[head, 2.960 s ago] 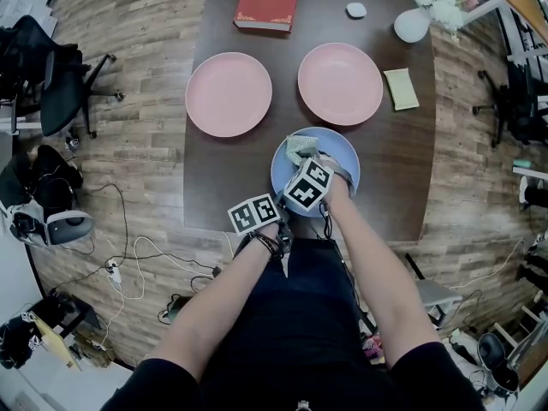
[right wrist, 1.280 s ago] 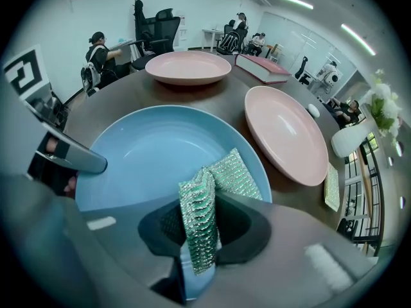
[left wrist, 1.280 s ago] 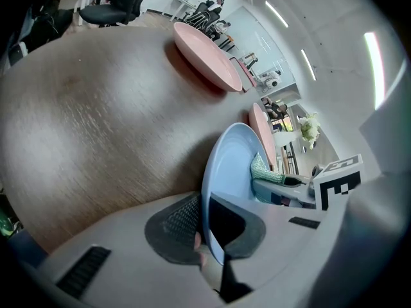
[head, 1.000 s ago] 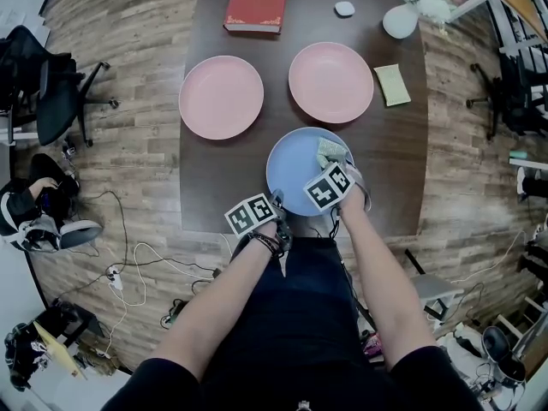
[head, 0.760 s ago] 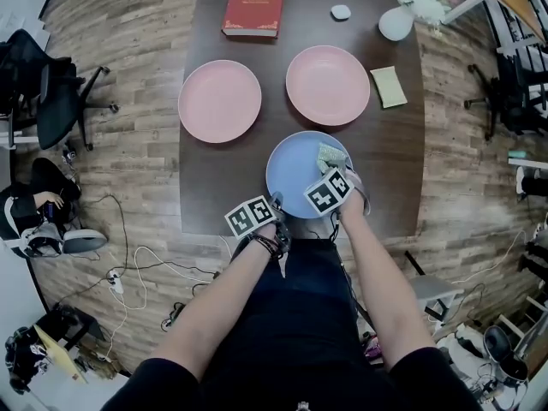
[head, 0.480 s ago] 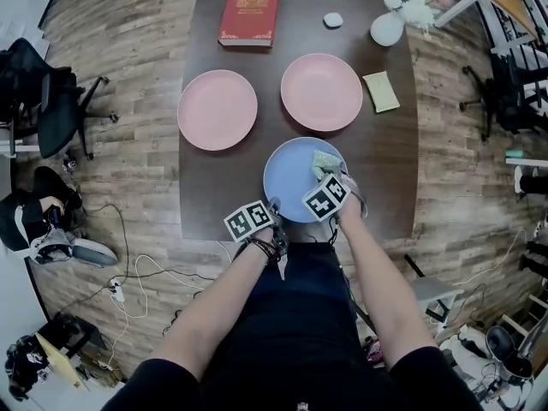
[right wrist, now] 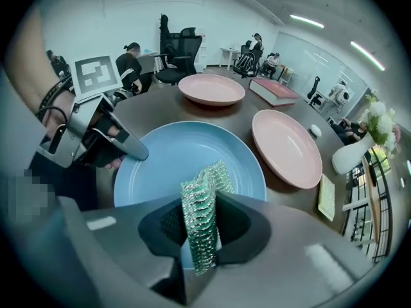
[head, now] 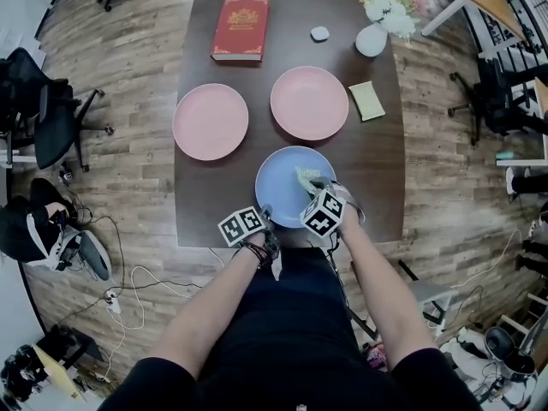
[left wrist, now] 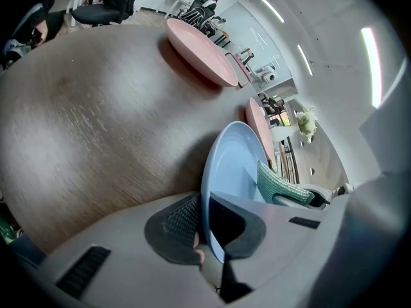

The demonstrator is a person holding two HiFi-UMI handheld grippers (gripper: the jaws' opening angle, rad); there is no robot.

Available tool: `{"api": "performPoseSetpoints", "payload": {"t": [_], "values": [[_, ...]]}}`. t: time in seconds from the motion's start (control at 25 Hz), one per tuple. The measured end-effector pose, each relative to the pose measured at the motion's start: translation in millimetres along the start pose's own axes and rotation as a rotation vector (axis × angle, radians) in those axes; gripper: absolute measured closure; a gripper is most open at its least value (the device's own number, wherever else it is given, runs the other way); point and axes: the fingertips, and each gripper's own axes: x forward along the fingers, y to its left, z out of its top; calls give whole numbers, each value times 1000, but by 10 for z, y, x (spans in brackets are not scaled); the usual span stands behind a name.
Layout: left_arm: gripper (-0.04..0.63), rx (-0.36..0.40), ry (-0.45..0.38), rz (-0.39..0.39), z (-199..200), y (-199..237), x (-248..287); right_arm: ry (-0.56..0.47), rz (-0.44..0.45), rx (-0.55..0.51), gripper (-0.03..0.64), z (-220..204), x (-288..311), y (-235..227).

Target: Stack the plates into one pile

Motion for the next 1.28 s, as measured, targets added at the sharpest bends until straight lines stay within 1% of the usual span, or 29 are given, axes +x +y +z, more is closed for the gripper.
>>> {"api": "performPoseSetpoints", "payload": {"t": [0.16, 0.48, 0.8, 1.28], "values": [[583, 0, -2, 3, 10, -12, 4, 14, 8, -29, 535, -46, -10, 69], [583, -2, -5, -5, -1, -18, -4, 55, 44, -59, 535, -136, 160, 224], [583, -3, 1, -12, -40, 1, -27, 88, 113, -45, 535, -181, 296, 393], [583, -1, 14, -38, -50, 9, -30, 103, 128, -59, 535, -83, 352, 481]]}}
